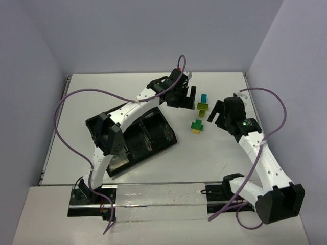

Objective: Sort the legos into containers by color

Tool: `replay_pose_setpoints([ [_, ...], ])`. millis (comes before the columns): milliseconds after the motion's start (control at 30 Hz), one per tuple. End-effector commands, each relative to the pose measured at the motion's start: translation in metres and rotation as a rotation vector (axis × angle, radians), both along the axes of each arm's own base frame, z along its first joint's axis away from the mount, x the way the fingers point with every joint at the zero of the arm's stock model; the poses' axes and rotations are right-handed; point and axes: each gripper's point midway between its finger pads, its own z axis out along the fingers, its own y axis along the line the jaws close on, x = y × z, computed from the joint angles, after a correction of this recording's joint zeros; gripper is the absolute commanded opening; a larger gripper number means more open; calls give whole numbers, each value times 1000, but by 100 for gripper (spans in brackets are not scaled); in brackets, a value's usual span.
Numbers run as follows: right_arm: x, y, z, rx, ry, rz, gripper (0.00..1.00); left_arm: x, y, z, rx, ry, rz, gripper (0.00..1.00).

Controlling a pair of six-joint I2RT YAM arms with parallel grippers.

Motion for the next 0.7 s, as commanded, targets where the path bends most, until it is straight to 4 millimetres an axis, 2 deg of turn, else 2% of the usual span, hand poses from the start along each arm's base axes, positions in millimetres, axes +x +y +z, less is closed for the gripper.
replay_pose_setpoints([
  [0,28,7,10,18,-23,5,88,16,15,36,-37,-75,26,91],
  [33,37,10,11,19,-27,18,82,21,25,42,-41,-79,46,92],
  [67,49,12,3,9,6,32,76,25,32,46,-44,-77,61,92],
  [100,51,13,1,7,12,35,75,28,39,49,-46,-79,72,92],
  [167,70,13,-12,-24,63,37,62,35,56,57,-42,-90,98,92],
  [200,79,14,-20,-40,91,44,61,36,63,61,-42,-98,107,92],
  [300,97,13,-31,-74,126,51,63,38,73,64,-30,-110,116,93],
  [333,107,14,-33,-86,140,59,67,39,77,66,-23,-114,121,93],
  [400,122,18,-63,-96,230,81,77,41,84,68,-10,-119,131,93],
  [433,129,22,-66,-88,240,96,78,42,86,68,-7,-118,131,93],
  [533,136,24,-98,-97,316,110,80,42,88,67,2,-114,129,94],
  [667,145,29,-117,-94,349,137,79,43,89,64,7,-106,128,94],
])
